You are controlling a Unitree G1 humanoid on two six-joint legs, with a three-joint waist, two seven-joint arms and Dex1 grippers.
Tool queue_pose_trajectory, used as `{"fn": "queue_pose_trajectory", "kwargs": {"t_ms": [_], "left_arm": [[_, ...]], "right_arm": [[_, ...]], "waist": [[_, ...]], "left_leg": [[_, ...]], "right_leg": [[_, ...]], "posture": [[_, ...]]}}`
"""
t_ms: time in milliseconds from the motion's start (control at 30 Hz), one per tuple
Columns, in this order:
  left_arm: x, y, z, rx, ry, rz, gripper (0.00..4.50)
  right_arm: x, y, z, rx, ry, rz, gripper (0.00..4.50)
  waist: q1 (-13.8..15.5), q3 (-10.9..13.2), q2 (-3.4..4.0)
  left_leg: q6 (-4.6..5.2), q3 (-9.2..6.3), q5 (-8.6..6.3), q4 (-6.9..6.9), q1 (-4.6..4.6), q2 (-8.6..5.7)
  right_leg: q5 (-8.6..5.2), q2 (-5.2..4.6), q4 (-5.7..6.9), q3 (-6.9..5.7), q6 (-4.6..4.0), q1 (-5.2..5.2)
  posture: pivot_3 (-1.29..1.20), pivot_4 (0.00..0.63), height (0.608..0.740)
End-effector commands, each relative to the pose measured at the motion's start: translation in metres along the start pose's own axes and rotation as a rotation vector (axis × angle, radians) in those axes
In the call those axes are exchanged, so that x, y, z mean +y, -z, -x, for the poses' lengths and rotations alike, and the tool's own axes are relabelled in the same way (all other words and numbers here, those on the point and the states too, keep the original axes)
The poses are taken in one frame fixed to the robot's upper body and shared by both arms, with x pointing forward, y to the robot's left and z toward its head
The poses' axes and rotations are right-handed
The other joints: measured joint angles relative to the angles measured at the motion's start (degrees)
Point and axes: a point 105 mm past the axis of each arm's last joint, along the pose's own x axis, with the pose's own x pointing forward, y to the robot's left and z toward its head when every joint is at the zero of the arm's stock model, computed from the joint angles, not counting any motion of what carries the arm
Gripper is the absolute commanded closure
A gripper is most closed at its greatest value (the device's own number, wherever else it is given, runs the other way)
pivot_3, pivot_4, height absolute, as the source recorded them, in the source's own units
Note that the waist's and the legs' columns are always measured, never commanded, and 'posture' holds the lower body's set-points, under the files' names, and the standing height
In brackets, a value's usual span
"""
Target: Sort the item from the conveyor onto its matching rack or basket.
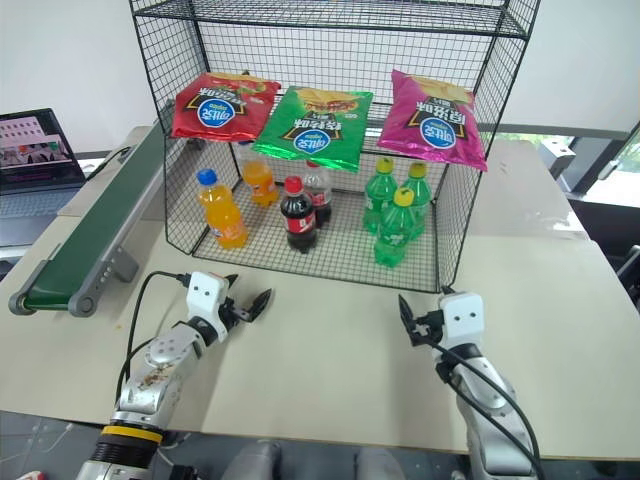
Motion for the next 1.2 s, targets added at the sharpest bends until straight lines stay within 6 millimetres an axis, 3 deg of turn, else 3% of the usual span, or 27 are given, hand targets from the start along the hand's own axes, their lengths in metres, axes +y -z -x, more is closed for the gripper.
{"fn": "queue_pose_trajectory", "kwargs": {"t_ms": [33, 167, 500, 1200], "left_arm": [[0.008, -0.004, -0.001, -0.008, -0.036, -0.036, 0.05], [0.024, -0.004, 0.004, 0.000, -0.104, -0.089, 0.05], [0.021, -0.004, 0.004, -0.003, -0.005, -0.035, 0.05], [0.025, -0.014, 0.002, -0.024, -0.014, -0.055, 0.05]], "right_arm": [[-0.012, -0.015, -0.007, -0.063, 0.046, 0.025, 0.00], [-0.004, -0.019, -0.012, -0.081, 0.041, 0.013, 0.00], [0.000, -0.025, -0.016, -0.093, 0.018, 0.035, 0.00], [0.004, -0.030, -0.025, -0.117, 0.022, 0.025, 0.00]], "waist": [[0.0, 0.0, 0.00], [-0.1, 0.0, 0.01], [-0.1, 0.0, 0.03], [-0.2, 0.0, 0.03]], "left_leg": [[0.00, 0.00, 0.00, 0.00, 0.00, 0.00], [0.00, 0.00, 0.00, 0.06, 0.03, 0.00], [0.05, 0.00, -0.03, 0.04, 0.00, 0.00], [0.07, 0.00, -0.04, 0.04, 0.00, 0.00]], "right_leg": [[0.00, 0.00, 0.00, 0.00, 0.00, 0.00], [0.02, 0.01, 0.06, 0.01, 0.02, 0.01], [0.01, 0.01, 0.03, 0.01, 0.03, 0.01], [0.01, 0.01, 0.02, 0.00, 0.03, 0.00]], "posture": [[0.00, 0.150, 0.740], [0.00, 0.150, 0.740], [0.00, 0.150, 0.740], [0.00, 0.150, 0.740]]}}
